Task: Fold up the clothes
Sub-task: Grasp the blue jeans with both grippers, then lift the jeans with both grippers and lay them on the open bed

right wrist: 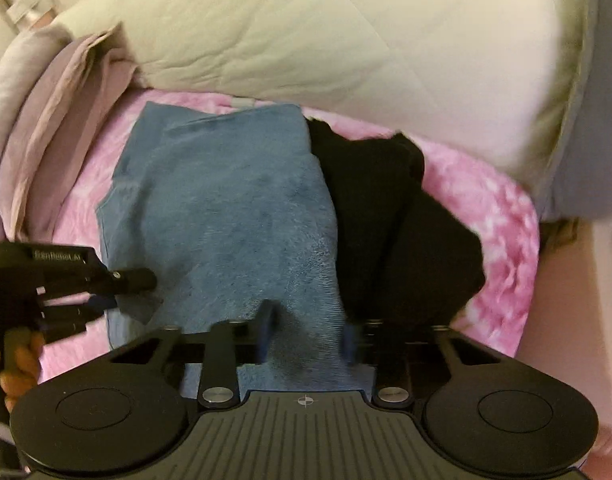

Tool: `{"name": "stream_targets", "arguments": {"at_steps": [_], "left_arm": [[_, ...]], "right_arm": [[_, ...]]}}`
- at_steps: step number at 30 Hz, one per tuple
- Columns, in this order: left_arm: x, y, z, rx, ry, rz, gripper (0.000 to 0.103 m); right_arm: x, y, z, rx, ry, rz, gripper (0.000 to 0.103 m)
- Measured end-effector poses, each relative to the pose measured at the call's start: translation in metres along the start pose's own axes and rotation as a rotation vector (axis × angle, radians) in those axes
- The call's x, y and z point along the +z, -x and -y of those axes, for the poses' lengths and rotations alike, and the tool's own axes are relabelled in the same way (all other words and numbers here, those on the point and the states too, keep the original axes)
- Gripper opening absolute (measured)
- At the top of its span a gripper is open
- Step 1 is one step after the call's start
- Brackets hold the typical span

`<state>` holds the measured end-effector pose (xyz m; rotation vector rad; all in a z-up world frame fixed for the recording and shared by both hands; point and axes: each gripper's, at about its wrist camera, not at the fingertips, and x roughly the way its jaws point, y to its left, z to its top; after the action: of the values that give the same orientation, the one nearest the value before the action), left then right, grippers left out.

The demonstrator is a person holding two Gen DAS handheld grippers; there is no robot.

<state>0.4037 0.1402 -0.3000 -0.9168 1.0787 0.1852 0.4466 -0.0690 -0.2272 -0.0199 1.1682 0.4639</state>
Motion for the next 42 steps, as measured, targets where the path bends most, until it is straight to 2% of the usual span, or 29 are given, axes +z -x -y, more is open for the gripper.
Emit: {"name": "stream_targets", "arguments": {"at_steps": [2,7,13,19,24,28,35,40,42], "left_arm": [[-0.003,0.018,0.000,-0.033,-0.006,0.057,0.006],[-0.016,0.098,-0.001,-0.035,-0.049,0.215,0.005],[-0.067,0.221,-0.031,-0.020,-0.035,0.456,0.004],[-0.127,0.331,-0.075,-0.013,0.020,0.660,0.004],[-0.167,0.419,-0.111,0.038,0.032,0.809,0.004],[-0.199,0.490,-0.139,0.076,0.041,0.926,0.004],[-0.255,0.608,-0.173,0.166,-0.026,1.069,0.004],[-0.291,0.663,-0.215,0.242,-0.012,1.125,0.004],[-0.302,0.670,-0.242,0.300,0.035,1.108,0.005]], "right_arm": [[0.001,0.010,-0.006,0.016,0.024,0.011,0.017],[0.002,0.049,-0.039,0.104,0.113,0.070,0.011],[-0.009,0.104,-0.104,0.237,0.240,0.124,0.007],[-0.055,0.152,-0.169,0.345,0.396,0.168,0.002],[-0.105,0.190,-0.216,0.462,0.489,0.257,0.001],[-0.142,0.222,-0.262,0.585,0.513,0.314,0.001],[-0.212,0.301,-0.327,0.726,0.496,0.427,0.000],[-0.263,0.335,-0.355,0.724,0.442,0.504,0.000],[-0.282,0.336,-0.368,0.683,0.485,0.469,0.001]]}}
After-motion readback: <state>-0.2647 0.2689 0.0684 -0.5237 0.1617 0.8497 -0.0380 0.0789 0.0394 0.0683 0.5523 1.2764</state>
